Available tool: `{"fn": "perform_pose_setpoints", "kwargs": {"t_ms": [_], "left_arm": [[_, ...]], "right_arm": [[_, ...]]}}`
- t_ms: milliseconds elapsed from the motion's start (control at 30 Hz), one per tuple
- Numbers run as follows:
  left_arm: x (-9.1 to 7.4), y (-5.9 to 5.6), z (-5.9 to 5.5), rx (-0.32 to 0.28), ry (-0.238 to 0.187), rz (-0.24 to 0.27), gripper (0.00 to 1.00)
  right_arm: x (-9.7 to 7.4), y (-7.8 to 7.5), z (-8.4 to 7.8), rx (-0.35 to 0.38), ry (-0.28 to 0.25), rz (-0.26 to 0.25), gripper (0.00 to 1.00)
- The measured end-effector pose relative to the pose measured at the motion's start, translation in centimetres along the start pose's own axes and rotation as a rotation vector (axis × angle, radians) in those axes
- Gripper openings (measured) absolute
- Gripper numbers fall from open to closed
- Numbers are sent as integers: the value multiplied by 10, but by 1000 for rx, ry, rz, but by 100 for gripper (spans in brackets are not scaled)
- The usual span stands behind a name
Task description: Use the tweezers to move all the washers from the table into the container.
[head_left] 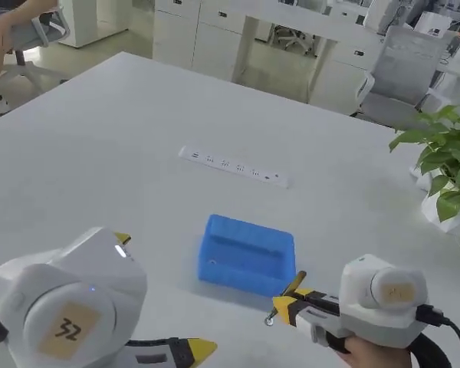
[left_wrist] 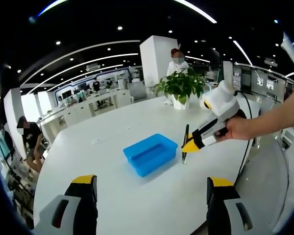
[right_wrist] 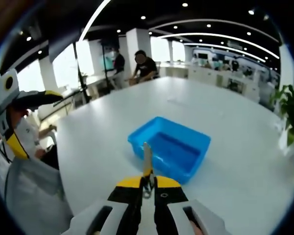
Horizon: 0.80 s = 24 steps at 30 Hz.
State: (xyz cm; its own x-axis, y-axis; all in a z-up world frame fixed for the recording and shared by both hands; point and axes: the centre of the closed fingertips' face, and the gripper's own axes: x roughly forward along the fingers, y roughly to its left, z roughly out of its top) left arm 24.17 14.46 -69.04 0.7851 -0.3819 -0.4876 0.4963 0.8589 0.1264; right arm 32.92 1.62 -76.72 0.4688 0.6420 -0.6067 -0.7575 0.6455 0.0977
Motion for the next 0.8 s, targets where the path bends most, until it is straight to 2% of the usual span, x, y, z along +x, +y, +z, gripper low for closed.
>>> {"fn": "perform_pose_setpoints", "kwargs": {"t_ms": [200, 467, 800], "left_arm": [[1, -1, -2, 7, 7, -4, 94], [0, 3, -7, 1, 15, 2, 94], [3, 4, -8, 8, 26, -3, 93]], "right_arm": [[1, -3, 15, -9, -28, -7, 4], [4, -5, 30, -23, -53, -13, 4], [16, -21, 56, -41, -82, -33, 4]]}}
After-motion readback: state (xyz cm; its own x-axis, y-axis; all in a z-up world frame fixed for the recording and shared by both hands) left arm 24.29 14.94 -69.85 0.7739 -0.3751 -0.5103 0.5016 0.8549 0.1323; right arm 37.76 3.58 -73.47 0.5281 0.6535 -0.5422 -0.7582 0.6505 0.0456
